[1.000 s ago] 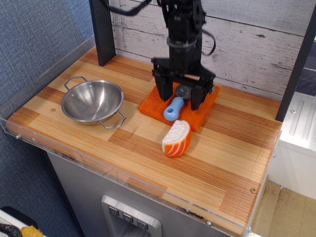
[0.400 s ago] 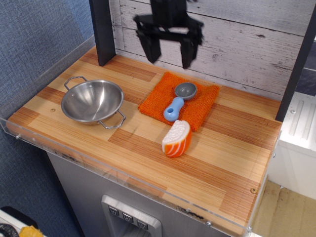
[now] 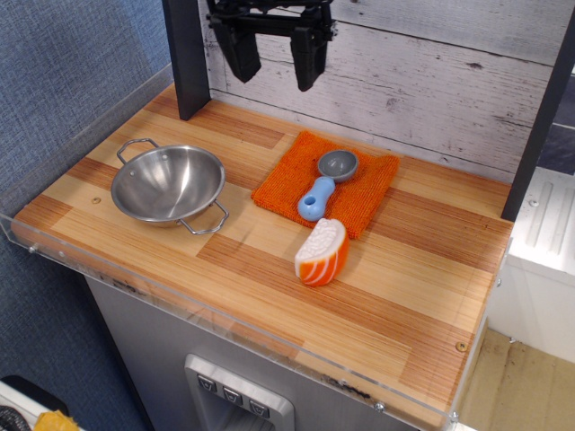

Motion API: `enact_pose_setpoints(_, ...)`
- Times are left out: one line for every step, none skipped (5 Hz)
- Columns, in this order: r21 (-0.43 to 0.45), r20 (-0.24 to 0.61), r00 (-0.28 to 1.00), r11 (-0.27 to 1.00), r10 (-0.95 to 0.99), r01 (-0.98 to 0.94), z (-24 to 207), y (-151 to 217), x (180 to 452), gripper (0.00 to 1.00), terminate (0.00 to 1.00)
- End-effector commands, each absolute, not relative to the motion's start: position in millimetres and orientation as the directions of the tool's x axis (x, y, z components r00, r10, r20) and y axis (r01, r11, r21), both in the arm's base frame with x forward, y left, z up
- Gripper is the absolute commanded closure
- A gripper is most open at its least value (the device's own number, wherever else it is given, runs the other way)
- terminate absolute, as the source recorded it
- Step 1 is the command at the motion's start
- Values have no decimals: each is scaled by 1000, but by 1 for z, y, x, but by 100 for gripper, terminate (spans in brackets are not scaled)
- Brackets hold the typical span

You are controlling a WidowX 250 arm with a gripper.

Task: Put the spoon in the middle of the napkin.

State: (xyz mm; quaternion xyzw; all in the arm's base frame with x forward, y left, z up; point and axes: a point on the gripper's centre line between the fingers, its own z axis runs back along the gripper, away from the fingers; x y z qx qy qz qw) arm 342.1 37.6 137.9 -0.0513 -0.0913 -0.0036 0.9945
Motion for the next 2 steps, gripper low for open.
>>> enact_pose_setpoints(-122, 224, 974, 991, -31, 60, 164, 38, 326, 0, 0)
enact_pose_setpoints(-122, 224, 974, 991, -31, 60, 164, 38, 326, 0, 100)
